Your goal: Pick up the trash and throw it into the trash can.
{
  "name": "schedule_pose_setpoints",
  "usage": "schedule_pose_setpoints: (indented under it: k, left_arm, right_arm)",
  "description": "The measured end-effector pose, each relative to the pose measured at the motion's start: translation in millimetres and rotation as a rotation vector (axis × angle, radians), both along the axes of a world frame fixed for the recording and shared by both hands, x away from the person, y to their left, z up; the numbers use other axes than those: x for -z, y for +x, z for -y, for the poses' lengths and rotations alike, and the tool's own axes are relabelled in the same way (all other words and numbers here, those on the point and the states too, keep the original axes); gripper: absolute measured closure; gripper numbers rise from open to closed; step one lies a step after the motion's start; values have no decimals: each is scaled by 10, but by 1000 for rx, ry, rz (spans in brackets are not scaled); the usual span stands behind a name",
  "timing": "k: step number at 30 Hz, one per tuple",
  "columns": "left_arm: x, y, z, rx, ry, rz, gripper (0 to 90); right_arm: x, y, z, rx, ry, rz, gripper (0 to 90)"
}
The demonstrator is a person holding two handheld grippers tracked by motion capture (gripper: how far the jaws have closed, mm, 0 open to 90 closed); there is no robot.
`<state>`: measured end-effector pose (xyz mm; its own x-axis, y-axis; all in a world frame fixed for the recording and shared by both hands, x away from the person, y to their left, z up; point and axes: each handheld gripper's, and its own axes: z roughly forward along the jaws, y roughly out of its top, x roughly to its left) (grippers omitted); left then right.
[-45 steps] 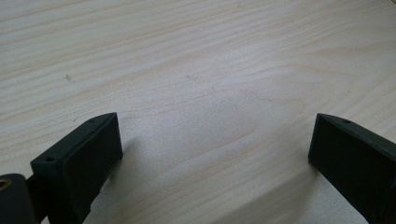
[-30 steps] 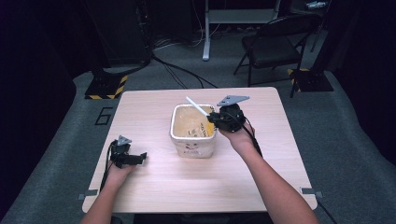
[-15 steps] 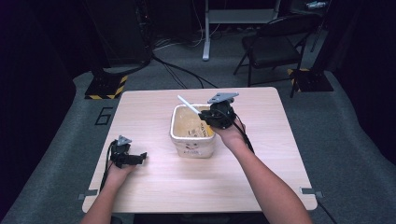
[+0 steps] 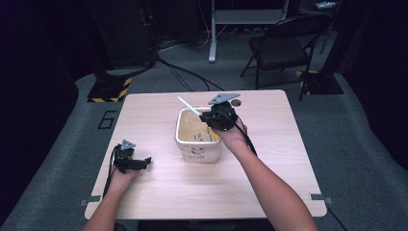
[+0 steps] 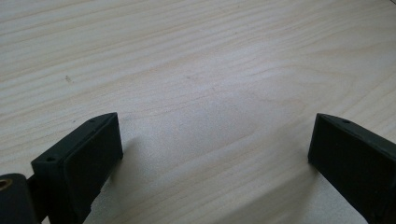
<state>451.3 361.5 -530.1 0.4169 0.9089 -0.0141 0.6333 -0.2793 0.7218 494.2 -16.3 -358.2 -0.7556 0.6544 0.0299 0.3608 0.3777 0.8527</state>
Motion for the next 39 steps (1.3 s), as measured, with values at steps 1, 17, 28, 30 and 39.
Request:
schedule_pose_setpoints:
  k: [1,17,28,30,39]
  left_arm:
    - [3,0,2,-2,-1,4,23]
    - [0,0,0,-1,2,1,23]
    - [0,0,1,-1,1,1,23]
    - [0,0,1,-2,0,0,23]
    - [0,0,0,-1,-1,-1,24]
  right_arm:
    - [2,4,-18,1,4,-4,787]
    - [21,79,-129,-11,16,14,786]
    - [58,147,-209,-17,13,8,786]
    - [78,167,-246,-23,10,7,786]
    - [137,210,-306,-21,2,-2,779]
